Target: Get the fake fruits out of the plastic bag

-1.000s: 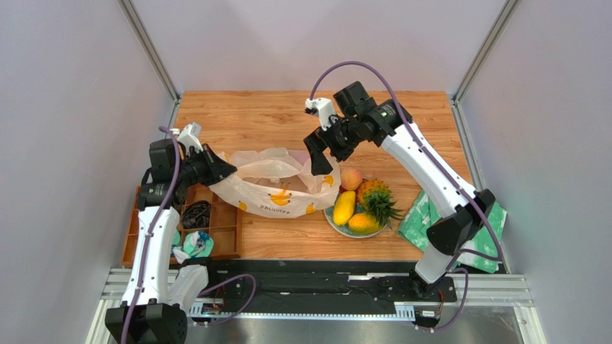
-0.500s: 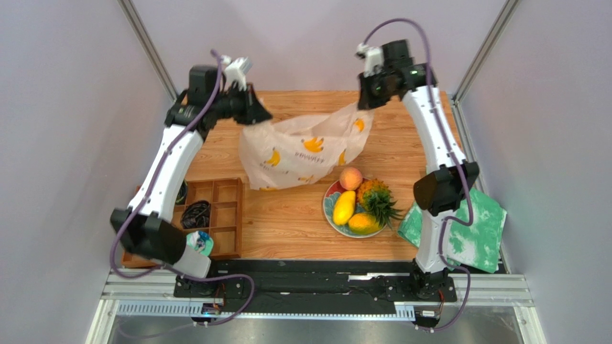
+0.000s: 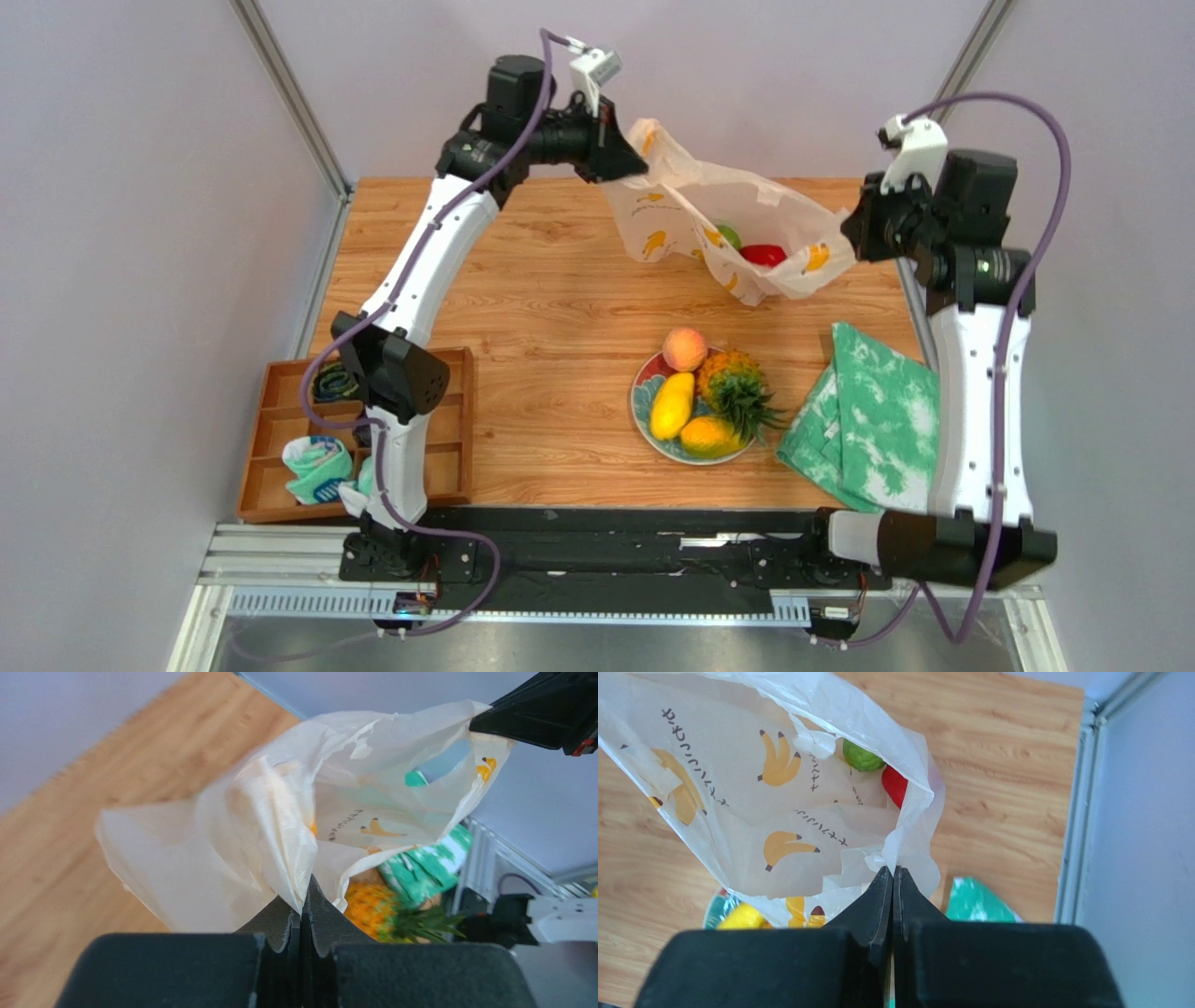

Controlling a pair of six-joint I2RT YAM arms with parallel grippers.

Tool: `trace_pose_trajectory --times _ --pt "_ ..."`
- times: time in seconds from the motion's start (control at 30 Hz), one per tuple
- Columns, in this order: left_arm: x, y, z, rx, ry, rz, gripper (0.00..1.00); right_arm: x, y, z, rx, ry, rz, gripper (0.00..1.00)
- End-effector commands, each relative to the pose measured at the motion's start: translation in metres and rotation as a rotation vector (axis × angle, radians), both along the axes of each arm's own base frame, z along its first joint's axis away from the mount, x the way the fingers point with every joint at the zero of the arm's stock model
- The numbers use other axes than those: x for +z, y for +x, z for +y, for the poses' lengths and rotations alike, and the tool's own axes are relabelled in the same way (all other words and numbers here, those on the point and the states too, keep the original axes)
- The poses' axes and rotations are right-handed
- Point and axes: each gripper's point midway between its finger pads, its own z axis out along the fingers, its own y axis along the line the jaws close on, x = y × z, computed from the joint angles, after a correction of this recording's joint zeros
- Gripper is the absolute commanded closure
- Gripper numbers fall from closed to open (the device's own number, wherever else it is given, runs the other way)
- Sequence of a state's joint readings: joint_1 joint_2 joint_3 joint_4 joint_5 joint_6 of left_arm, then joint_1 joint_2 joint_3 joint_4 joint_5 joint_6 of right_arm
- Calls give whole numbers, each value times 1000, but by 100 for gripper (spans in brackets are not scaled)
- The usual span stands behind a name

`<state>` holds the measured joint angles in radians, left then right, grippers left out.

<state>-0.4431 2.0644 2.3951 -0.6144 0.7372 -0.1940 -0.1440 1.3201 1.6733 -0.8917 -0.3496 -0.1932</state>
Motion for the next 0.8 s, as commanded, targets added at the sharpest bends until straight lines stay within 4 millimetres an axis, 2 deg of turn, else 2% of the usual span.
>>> trace_pose_trajectory --times 0.0,0.07,0.13,0.17,0.2,0.23,0.27,0.3,0.33,0.37,0.4,0.47,0.5,0.53,0.57,0.6,0.63,0.67,0.73,0.77 --pt "-25 -48 -43 -163 -16 154 100 -27 -42 -37 -140 -161 -3 100" --pt "-32 -61 -55 -171 -11 206 100 -37 -58 -52 -204 -192 18 100" --pt "-42 -70 -64 -182 3 239 100 -42 -69 -57 -196 -232 36 61" --pt "-44 -72 -66 -182 7 242 100 -34 -68 -50 -151 -227 18 46" --pt "-48 -72 -67 -174 12 260 100 -11 -66 -44 -109 -229 -36 25" --pt "-49 -73 -68 -167 12 268 100 7 -64 -35 -66 -214 -78 18" --pt "-50 -72 -68 -162 10 275 100 24 -62 -14 37 -169 -130 13" --pt "-51 -70 -69 -157 8 280 100 40 -60 -3 95 -148 -172 11" --pt "-53 -69 -70 -156 8 283 100 68 -56 16 192 -115 -244 12" --pt "-52 -69 -71 -156 6 283 100 76 -54 25 229 -104 -261 13" --pt "-52 -68 -72 -152 2 291 100 83 -52 43 292 -96 -273 19" --pt "-52 -69 -73 -150 -2 300 100 71 -40 63 390 -109 -227 30" --pt "-54 -69 -73 -146 -3 305 100 57 -39 80 471 -120 -190 43" --pt "-54 -69 -72 -142 -2 309 100 24 -33 83 532 -159 -107 49" --pt "-56 -69 -72 -140 0 311 100 6 -33 93 583 -167 -63 57" --pt "-56 -69 -72 -141 2 308 100 -10 -30 95 605 -172 -25 61" --pt "-56 -70 -72 -142 4 306 100 -29 -26 92 623 -206 14 65" --pt "-57 -68 -71 -135 7 305 100 -60 -17 88 628 -213 97 72" --pt "-57 -70 -69 -133 17 294 100 -91 -3 74 598 -273 185 79" --pt "-60 -70 -69 -133 25 297 100 -114 7 65 567 -298 251 84"
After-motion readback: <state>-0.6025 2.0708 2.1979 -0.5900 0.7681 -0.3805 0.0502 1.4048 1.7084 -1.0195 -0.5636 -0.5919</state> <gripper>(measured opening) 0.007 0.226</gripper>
